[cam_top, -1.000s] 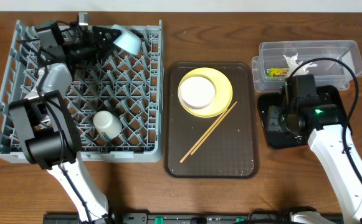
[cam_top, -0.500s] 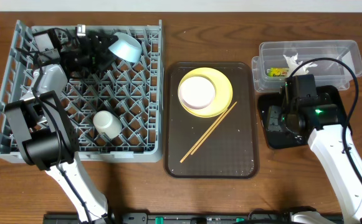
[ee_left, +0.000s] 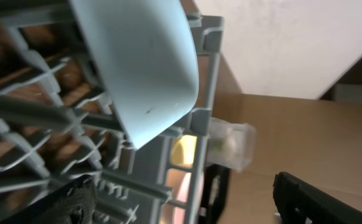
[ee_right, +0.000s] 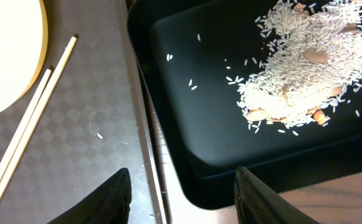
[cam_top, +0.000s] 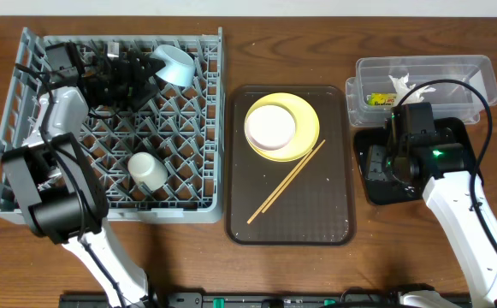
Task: Sort waste into correct bins and load items into the dishwasher rack
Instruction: 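Carry the light-blue bowl to the rack's back row and set it tilted, then reach the left gripper to the pink bowl on the yellow plate and grasp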
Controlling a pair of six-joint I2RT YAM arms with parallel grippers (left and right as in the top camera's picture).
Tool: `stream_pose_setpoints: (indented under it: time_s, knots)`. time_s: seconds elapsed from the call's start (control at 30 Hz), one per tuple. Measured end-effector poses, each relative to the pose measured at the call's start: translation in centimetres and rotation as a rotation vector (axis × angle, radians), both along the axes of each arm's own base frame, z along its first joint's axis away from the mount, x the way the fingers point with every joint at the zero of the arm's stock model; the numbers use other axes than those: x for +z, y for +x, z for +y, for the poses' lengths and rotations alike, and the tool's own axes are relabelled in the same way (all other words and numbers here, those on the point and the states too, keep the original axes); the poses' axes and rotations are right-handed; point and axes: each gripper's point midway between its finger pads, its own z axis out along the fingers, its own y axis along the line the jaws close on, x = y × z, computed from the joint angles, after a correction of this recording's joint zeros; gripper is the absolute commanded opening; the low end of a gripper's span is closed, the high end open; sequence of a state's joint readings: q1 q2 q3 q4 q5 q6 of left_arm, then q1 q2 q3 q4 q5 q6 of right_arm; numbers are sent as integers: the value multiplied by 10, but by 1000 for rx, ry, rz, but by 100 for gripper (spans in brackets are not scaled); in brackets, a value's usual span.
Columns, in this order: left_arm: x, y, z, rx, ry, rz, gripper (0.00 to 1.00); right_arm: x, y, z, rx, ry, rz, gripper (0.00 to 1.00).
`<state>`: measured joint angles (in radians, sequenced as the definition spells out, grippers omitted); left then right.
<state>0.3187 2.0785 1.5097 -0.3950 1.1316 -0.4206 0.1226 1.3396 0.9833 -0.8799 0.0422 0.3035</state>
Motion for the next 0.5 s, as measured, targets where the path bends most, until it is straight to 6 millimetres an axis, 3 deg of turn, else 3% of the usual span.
stream_pose_setpoints:
  time_s: [0.17, 0.33, 0.5]
  knots:
    - [10, -9, 7, 17, 127, -9, 92, 0, 0, 0, 0, 0, -1, 51]
    - [33, -29, 12, 31, 288, -12, 93, 0, 0, 0, 0, 0, -1, 52]
    - [54, -51, -9, -6, 463, -14, 93, 0, 0, 0, 0, 0, -1, 56]
